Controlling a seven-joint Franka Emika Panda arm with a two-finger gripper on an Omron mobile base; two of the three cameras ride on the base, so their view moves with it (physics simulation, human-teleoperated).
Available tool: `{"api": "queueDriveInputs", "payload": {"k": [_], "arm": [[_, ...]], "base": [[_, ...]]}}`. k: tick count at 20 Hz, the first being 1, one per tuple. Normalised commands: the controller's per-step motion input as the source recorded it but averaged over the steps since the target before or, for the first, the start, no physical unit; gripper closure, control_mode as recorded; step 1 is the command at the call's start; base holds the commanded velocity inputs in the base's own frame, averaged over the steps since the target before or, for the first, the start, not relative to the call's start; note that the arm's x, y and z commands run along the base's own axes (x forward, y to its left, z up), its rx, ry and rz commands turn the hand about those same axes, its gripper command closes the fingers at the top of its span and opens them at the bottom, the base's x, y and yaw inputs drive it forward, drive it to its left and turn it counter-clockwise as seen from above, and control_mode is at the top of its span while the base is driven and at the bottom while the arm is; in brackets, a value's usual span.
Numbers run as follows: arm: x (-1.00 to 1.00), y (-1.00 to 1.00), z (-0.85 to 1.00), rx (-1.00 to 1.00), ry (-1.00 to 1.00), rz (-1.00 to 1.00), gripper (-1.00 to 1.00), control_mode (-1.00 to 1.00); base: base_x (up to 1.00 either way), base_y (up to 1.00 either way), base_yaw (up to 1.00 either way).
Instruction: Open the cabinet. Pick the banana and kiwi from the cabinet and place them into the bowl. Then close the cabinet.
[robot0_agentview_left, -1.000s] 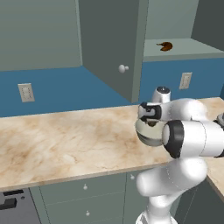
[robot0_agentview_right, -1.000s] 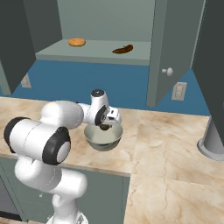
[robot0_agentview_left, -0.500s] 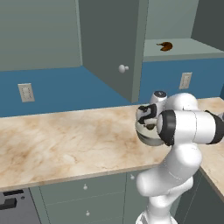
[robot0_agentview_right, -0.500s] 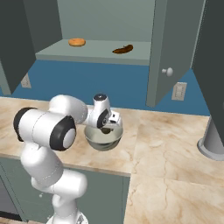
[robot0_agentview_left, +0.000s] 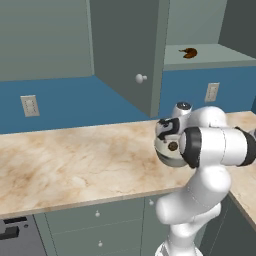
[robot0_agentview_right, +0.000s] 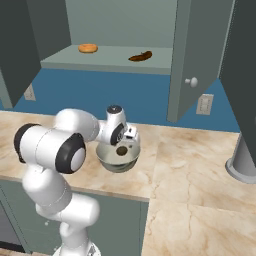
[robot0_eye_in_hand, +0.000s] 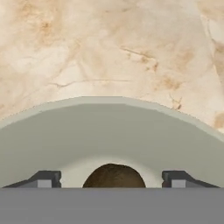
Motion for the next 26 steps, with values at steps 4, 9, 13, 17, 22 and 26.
{"api": "queueDriveInputs", "payload": {"k": [4, 9, 13, 17, 22, 26], "arm": [[-0.28, 0.00, 0.70, 0.00, -0.15, 0.00, -1.00, -1.00], [-0.47, 0.00, 0.98, 0.00, -0.13, 0.00, -1.00, -1.00], [-0.57, 0.00, 1.00, 0.00, -0.13, 0.00, -1.00, -1.00], [-0.50, 0.00, 1.00, -0.03, -0.12, -0.02, -1.00, -1.00], [-0.50, 0.00, 1.00, -0.01, -0.15, -0.12, -1.00, -1.00], [-0.34, 0.00, 0.94, -0.01, -0.09, -0.21, -1.00, -1.00]], "base": [[0.00, 0.00, 0.00], [0.00, 0.00, 0.00], [0.00, 0.00, 0.00], [0.00, 0.00, 0.00], [0.00, 0.00, 0.00], [0.00, 0.00, 0.00]]}}
